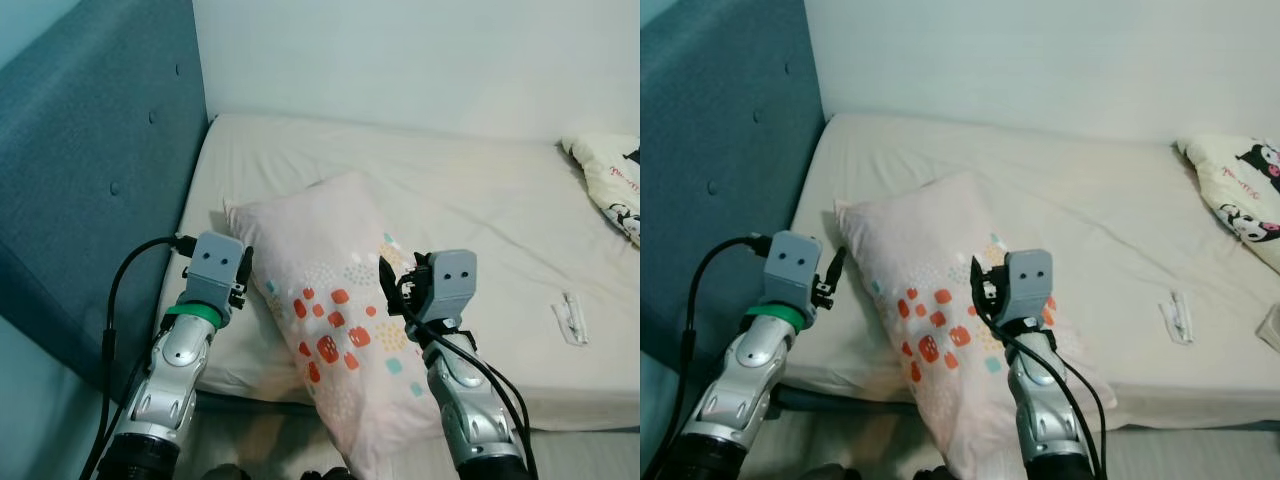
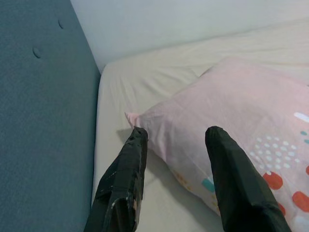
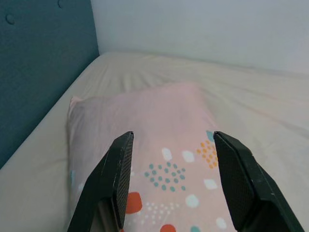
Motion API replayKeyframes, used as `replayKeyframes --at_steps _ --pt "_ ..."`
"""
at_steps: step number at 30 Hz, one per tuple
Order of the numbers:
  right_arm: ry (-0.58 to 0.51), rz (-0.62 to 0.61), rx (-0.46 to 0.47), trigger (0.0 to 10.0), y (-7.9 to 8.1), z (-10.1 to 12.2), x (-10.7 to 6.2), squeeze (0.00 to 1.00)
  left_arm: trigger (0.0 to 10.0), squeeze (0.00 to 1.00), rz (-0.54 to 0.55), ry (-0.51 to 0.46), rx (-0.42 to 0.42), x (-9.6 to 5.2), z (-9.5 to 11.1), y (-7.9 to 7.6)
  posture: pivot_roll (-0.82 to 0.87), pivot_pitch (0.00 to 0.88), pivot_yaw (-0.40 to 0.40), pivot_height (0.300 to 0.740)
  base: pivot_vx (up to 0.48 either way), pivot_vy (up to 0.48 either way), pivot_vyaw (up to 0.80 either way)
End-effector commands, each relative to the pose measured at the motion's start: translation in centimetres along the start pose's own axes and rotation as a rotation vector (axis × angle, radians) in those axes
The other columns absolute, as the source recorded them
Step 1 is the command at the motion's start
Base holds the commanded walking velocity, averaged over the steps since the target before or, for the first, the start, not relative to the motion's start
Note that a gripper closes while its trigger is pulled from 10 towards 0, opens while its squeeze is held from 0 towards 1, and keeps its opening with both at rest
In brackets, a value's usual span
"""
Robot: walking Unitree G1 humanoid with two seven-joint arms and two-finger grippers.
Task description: Clean up the room
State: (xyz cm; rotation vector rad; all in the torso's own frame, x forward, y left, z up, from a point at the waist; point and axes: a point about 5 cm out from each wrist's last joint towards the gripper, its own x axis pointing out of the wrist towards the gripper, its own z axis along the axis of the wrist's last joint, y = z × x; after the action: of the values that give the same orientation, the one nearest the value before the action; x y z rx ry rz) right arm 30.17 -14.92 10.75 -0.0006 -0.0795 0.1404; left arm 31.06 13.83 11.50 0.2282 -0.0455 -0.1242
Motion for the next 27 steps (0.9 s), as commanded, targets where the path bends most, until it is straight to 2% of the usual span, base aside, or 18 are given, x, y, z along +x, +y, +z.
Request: replayKeyframes --at_steps 1,14,17,20,24,26,27 --pt "0.023 -0.011 0.01 10.0 -0.2 -0.6 -0.3 0.0 10.0 0.0 -0.011 0.016 0.001 -0.1 -0.5 -0.3 0.02 0.038 0.005 0.65 0.0 0.0 0.0" --pt "0.016 -0.018 0.01 10.0 -0.3 -0.4 -0.1 0.0 10.0 0.0 -0.014 0.013 0.005 0.0 -0.5 -0.2 0.02 0.035 0.011 0.595 0.0 0.0 0.0" --pt "0.014 -0.033 0.002 10.0 -0.7 -0.3 0.0 0.0 10.0 0.0 -0.013 0.013 0.006 0.0 -0.4 -0.2 0.02 0.036 0.012 0.595 0.0 0.0 0.0" --pt "-0.013 -0.075 -0.025 10.0 -1.7 0.4 0.3 0.0 10.0 0.0 -0.014 0.013 0.009 0.0 -0.4 -0.1 0.03 0.037 0.015 0.595 0.0 0.0 0.0" --pt "-0.069 -0.159 -0.107 10.0 -4.0 2.0 0.5 0.0 10.0 0.0 -0.016 0.014 0.011 0.0 -0.4 0.0 0.02 0.041 0.02 0.595 0.0 0.0 0.0" --pt "-0.069 -0.159 -0.107 10.0 -4.0 2.0 0.5 0.0 10.0 0.0 -0.016 0.014 0.011 0.0 -0.4 0.0 0.02 0.041 0.02 0.595 0.0 0.0 0.0" --pt "-0.082 -0.18 -0.131 10.0 -4.7 2.5 0.5 0.0 10.0 0.0 -0.017 0.014 0.011 -0.1 -0.4 0.0 0.02 0.042 0.02 0.595 0.0 0.0 0.0"
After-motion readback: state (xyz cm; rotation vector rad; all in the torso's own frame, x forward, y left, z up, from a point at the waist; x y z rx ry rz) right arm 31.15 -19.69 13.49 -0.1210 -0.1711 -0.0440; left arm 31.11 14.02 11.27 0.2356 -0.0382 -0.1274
